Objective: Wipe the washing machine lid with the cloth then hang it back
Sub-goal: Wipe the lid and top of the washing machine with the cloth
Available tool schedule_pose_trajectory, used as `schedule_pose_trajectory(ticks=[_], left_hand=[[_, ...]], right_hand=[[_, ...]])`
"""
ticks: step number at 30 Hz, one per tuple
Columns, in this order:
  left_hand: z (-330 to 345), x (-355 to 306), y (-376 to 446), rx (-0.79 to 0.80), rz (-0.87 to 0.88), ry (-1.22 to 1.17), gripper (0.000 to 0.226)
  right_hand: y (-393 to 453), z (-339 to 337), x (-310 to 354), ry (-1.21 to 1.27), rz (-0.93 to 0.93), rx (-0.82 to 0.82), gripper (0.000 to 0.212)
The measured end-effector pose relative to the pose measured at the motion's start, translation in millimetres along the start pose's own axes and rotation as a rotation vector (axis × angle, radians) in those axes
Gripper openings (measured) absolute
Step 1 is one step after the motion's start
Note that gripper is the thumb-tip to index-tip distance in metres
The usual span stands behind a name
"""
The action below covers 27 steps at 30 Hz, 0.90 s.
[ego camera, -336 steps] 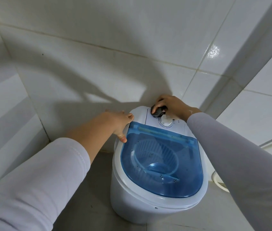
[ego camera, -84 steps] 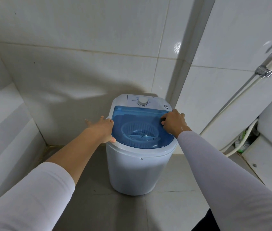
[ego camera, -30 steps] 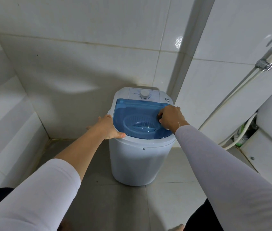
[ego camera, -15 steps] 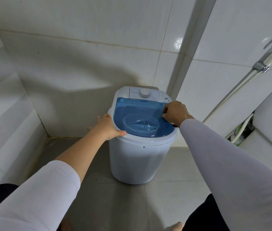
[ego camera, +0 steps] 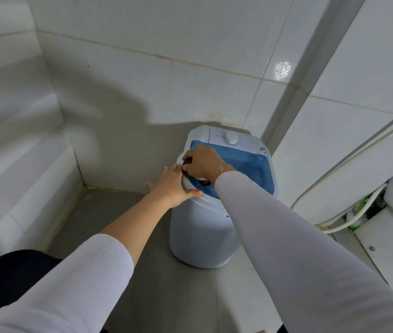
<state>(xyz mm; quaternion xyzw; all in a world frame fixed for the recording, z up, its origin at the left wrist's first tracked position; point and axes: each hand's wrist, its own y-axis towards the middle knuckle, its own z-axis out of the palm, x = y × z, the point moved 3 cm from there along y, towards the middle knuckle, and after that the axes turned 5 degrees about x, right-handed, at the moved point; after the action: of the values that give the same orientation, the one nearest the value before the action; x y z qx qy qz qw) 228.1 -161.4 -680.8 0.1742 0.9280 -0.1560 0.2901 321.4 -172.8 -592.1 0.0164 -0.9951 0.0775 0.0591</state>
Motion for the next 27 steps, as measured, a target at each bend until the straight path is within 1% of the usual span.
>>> schedule_pose_trajectory(ticks=[4, 12, 15, 19, 27], left_hand=[[-3.8, 7.5, 0.5, 0.086, 0.031, 0.055, 0.112], [-12.1, 0.1, -9.0, 0.116, 0.013, 0.103, 0.111], [-12.5, -0.4, -9.6, 0.112, 0.011, 0.092, 0.104], [-16.3, -5.6, -9.9, 0.090, -0.002, 0.125, 0.088], [-16.4, -15.6, -5.4, 0.053, -0.033, 0.139, 0.074]], right_hand=[[2.7, 15.6, -2.2, -0.075, 0.019, 0.002, 0.034], [-9.3, 19.6, -4.9, -0.085, 0.020, -0.019, 0.034], [-19.6, 21.4, -7.9, -0.098, 0.023, -0.023, 0.034], [-34.1, 24.1, -13.5, -0.068, 0.030, -0.022, 0.033], [-61.9, 21.9, -30.3, -0.034, 0.066, -0.031, 0.033]])
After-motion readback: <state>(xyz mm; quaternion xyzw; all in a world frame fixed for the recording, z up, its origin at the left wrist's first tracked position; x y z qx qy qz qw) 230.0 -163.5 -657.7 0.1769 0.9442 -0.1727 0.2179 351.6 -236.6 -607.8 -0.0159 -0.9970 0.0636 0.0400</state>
